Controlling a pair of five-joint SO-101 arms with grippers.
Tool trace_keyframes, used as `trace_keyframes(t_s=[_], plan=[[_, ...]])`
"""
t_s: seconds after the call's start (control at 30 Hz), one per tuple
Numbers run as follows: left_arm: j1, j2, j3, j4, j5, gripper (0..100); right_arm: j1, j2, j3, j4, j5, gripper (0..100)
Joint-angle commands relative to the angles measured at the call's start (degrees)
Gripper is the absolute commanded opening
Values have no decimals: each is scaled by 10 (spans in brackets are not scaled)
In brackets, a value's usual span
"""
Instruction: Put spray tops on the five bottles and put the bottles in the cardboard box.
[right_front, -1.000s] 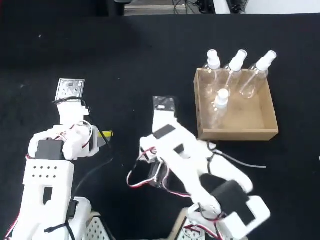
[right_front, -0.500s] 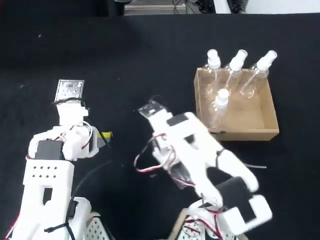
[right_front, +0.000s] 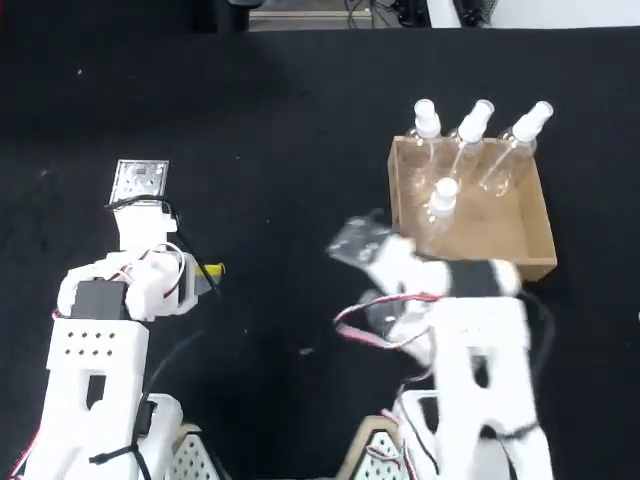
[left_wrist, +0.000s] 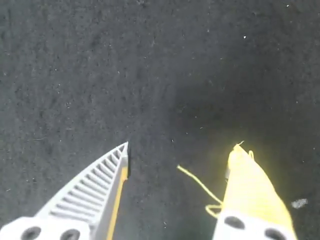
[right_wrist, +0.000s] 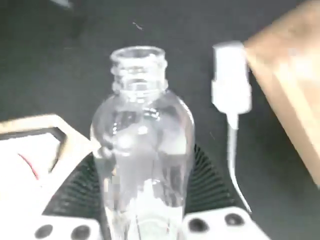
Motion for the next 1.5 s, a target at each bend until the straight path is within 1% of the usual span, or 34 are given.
trace_keyframes(t_s=[0.0, 0.1, 0.17, 0.2, 0.3, 0.43, 0.57, 0.7, 0.87, 1.03, 1.13, 1.4, 1.47], plan=[[-2, -1, -5, -11, 3, 296, 167, -24, -46, 27, 120, 10], [-2, -1, -5, -11, 3, 296, 285, -23, -44, -23, 174, 10], [-2, -1, -5, -11, 3, 296, 340, -17, -32, -73, 190, 10], [-1, -1, -5, -11, 3, 296, 355, -9, -23, -91, 194, 10], [-1, -1, -5, -11, 3, 296, 374, 31, -4, -130, 222, 10], [-1, -1, -5, -8, 3, 296, 370, 98, -4, -156, 236, 10], [-1, -1, -5, -7, 3, 296, 372, 146, -2, -157, 299, 10], [-1, -1, -5, -10, 3, 296, 364, 182, 0, -158, 324, 10], [-1, -1, -5, -7, 3, 296, 321, 213, 15, -167, 327, 10], [-1, -1, -5, -7, 3, 296, 241, 215, 67, -232, 282, 10], [-1, -1, -5, -7, 3, 296, 202, 214, 78, -243, 250, 10], [0, -1, -5, -7, 5, 296, 156, 214, 80, -239, 226, 10], [15, -1, -5, -6, 7, 296, 156, 213, 72, -219, 224, 10]])
